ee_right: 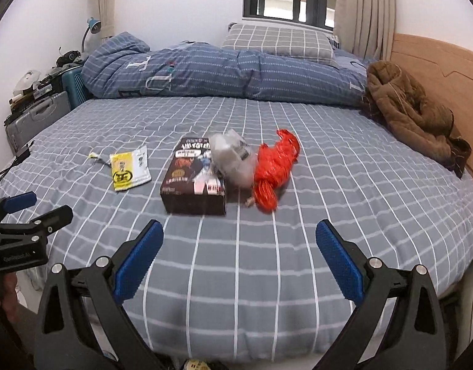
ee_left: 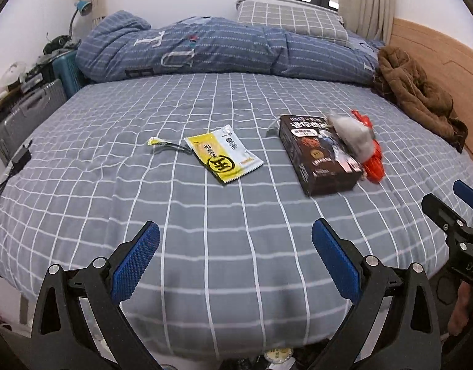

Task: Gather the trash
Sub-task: 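Move both open tools back over the bed toward the snack box and red bag, then grasp the yellow wrapper with the left tool while the right tool grasps the white bag, then lift the yellow wrapper and white bag and carry them over the bin, then open the right tool to drop the white bag while the left tool releases the yellow wrapper, then move both open tools back over the bed toward the brown box and red bag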

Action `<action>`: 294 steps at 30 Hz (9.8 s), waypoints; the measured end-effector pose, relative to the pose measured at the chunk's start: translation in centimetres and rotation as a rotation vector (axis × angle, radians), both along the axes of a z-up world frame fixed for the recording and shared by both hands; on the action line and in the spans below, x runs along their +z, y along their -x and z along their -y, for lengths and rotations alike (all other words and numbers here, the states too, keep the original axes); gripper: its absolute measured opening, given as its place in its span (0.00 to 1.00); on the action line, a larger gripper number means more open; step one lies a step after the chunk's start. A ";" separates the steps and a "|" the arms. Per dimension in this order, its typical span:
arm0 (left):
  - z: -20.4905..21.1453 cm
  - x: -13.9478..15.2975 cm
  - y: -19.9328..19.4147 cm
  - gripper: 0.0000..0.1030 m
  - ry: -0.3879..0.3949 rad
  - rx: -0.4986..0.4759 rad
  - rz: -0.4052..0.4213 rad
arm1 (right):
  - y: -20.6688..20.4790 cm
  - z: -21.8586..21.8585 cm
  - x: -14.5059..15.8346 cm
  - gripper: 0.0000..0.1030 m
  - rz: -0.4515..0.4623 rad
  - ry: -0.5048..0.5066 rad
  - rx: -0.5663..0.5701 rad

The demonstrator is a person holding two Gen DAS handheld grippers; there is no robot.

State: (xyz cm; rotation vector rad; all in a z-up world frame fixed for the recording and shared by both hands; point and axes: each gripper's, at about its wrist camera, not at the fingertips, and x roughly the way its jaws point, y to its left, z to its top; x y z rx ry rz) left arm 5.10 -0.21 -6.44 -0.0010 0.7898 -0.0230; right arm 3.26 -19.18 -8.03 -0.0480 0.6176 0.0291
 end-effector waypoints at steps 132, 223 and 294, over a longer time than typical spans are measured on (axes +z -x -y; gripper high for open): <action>1.0 3.3 2.5 0.25 0.079 -0.064 -0.056 | 1.5 -2.4 5.6 0.27 -0.020 -0.164 0.139; -0.6 -16.5 16.5 0.25 0.102 -0.018 -0.395 | 14.0 -6.6 -18.8 0.28 -0.569 -0.118 0.114; 5.0 -10.5 16.9 0.94 0.053 -0.073 -0.231 | 15.6 3.2 -10.7 0.93 -0.290 -0.058 -0.123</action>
